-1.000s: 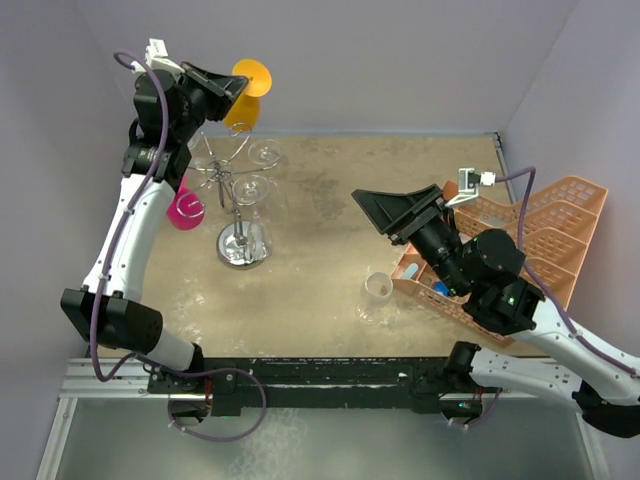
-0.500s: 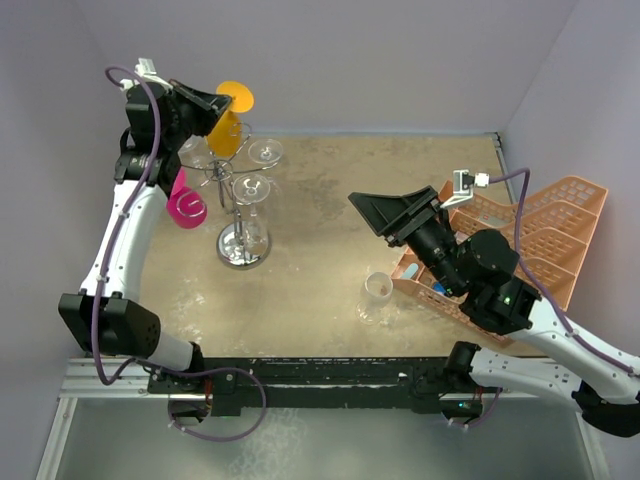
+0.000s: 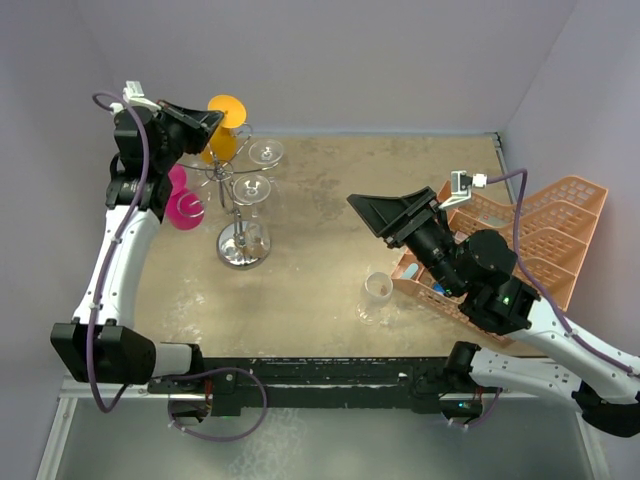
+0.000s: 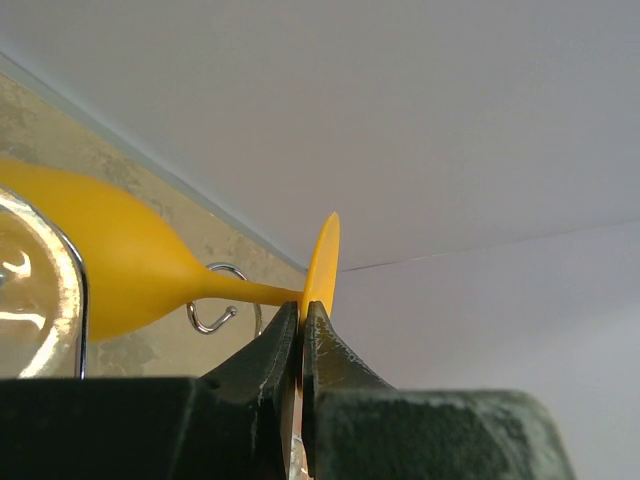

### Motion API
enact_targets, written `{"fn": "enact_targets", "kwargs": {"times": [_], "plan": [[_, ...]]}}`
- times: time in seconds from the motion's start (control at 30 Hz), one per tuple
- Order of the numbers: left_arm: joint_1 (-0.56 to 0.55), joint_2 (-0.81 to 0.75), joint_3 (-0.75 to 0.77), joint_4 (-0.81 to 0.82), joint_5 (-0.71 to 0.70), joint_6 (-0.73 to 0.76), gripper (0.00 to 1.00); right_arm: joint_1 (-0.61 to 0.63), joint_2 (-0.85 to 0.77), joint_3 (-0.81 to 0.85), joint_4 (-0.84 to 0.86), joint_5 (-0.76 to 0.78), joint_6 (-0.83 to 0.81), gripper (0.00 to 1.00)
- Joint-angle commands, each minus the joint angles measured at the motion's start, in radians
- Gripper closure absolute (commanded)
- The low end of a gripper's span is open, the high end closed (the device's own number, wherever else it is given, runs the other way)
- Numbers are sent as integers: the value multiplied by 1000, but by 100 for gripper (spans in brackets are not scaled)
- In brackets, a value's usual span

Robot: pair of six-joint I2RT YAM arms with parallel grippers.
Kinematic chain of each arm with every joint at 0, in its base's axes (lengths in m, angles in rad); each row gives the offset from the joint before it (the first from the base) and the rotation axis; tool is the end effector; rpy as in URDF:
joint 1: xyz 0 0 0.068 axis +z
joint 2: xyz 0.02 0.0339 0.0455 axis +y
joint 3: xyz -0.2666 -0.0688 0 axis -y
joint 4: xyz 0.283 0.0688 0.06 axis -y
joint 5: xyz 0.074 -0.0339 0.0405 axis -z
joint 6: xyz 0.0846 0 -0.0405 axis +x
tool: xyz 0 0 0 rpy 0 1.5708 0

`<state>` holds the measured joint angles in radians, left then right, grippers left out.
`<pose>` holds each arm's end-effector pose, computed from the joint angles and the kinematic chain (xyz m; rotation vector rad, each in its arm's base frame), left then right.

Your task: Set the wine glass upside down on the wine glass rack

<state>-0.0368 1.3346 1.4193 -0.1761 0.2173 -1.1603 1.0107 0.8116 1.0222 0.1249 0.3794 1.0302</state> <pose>0.3895 -0.0326 0.4421 -0.7934 1.5913 -1.0692 0.1566 0.1907 0.4750 0.3832 1.3647 1.5045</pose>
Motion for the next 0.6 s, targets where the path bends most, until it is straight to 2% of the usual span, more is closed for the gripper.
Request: {"fn": "enact_targets", "kwargs": {"times": [0.0, 0.57], "plan": [[3, -57, -46, 99, 66, -52, 100, 1, 3, 0, 41, -1, 14, 37], [2, -99, -120, 168, 142, -141, 100, 2, 17, -1, 34, -1, 27, 37]]}}
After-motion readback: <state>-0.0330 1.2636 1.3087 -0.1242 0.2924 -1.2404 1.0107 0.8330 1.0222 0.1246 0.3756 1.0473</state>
